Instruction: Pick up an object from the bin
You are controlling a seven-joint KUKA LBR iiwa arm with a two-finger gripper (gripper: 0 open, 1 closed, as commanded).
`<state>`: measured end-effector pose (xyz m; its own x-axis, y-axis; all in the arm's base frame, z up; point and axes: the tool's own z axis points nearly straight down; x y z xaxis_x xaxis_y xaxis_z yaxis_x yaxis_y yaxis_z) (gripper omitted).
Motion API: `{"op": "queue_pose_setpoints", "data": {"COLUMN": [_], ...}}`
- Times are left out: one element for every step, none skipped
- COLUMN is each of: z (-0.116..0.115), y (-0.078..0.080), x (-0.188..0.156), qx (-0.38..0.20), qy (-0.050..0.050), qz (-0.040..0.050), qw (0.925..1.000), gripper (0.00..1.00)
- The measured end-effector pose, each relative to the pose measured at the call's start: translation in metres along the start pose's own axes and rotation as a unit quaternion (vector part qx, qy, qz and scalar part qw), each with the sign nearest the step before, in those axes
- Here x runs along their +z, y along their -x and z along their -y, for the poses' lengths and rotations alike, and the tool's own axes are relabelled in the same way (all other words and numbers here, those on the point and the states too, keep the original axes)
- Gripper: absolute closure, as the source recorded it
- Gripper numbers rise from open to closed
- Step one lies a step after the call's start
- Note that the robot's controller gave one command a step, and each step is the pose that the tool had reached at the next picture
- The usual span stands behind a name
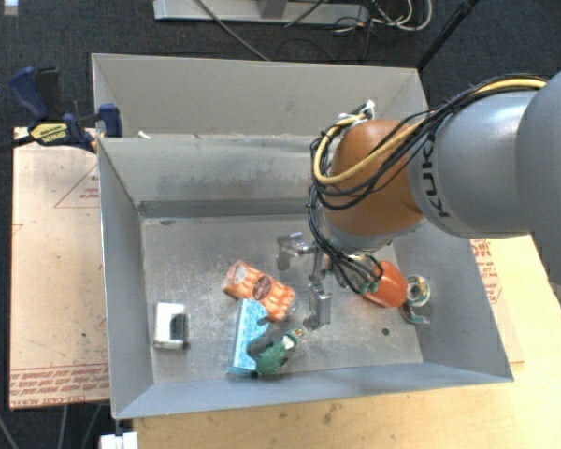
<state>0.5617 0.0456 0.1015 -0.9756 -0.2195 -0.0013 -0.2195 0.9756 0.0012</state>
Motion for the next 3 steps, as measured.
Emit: {"op": "queue_pose_setpoints", "data": {"z": [0.0, -0.023, -0.079], "y": [0.0, 0.009, -0.004], "x": [0.0, 0.006, 0.031], "qx": [0.0, -0.036, -0.141], "qy": [0.0, -0.002, 0.001], "qz": [0.0, 0.0006, 0.0027], "qw": [1.0, 0.9993, 0.9899], "gripper": [0.0, 0.0, 1.0]}}
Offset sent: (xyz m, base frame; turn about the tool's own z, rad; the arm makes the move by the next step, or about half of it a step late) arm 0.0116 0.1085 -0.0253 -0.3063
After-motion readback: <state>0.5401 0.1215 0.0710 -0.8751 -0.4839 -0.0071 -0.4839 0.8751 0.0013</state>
